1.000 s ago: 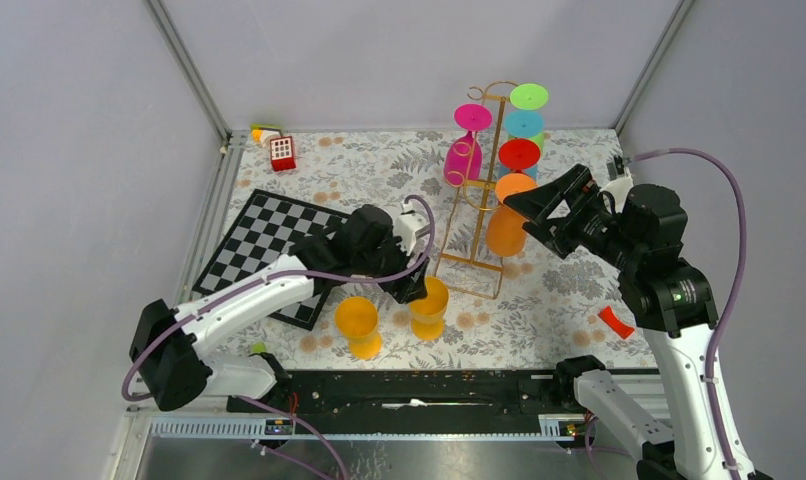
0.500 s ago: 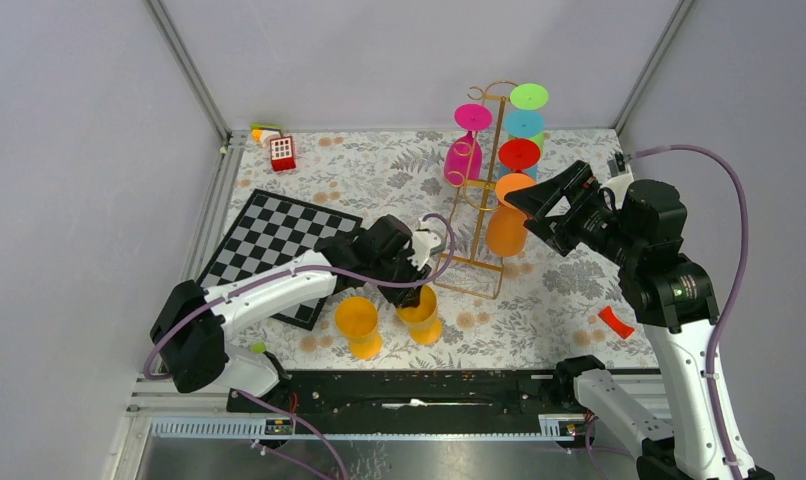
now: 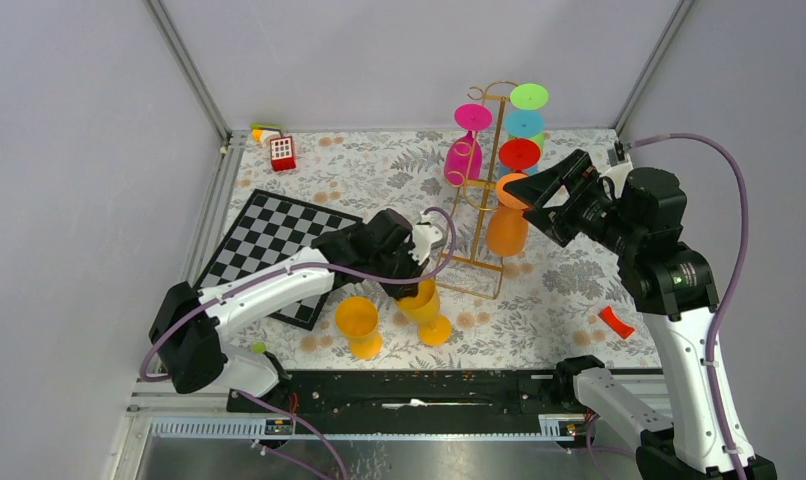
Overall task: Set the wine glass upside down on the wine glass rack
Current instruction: Pick up the wine glass at the center of the board.
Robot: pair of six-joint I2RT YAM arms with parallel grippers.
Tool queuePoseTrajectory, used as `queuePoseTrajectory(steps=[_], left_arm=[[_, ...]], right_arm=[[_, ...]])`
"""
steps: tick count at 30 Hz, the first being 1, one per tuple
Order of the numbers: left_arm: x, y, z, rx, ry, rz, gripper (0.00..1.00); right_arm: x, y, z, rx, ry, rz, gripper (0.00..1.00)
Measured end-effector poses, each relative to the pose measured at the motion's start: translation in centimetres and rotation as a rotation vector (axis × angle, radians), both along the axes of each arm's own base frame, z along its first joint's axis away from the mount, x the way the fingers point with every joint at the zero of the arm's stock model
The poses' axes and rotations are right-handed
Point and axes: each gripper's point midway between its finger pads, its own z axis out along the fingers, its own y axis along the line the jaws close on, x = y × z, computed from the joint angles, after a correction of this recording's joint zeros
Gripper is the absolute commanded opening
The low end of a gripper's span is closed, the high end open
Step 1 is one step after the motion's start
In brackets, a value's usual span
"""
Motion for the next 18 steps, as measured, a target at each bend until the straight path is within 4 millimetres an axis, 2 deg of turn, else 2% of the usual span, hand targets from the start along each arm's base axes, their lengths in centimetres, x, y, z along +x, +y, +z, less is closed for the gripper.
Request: queuePoseTrajectory(steps=[9, 14, 18], left_arm=[[2.2, 1.2, 2.6, 0.008, -0.164, 0.047, 0.0], [4.2, 2.7, 5.7, 0.009, -0.319, 0.11, 0.0], [5.8, 4.3, 8.6, 0.006, -0.459, 0.187, 0.0]], right_arm=[[0.8, 0.2, 1.7, 0.006, -0.026, 0.0, 1.0], [1.6, 0.3, 2.0, -0.002, -0.024, 0.002, 1.0], [1.9, 0.3, 3.0, -0.026, -0.04, 0.01, 1.0]])
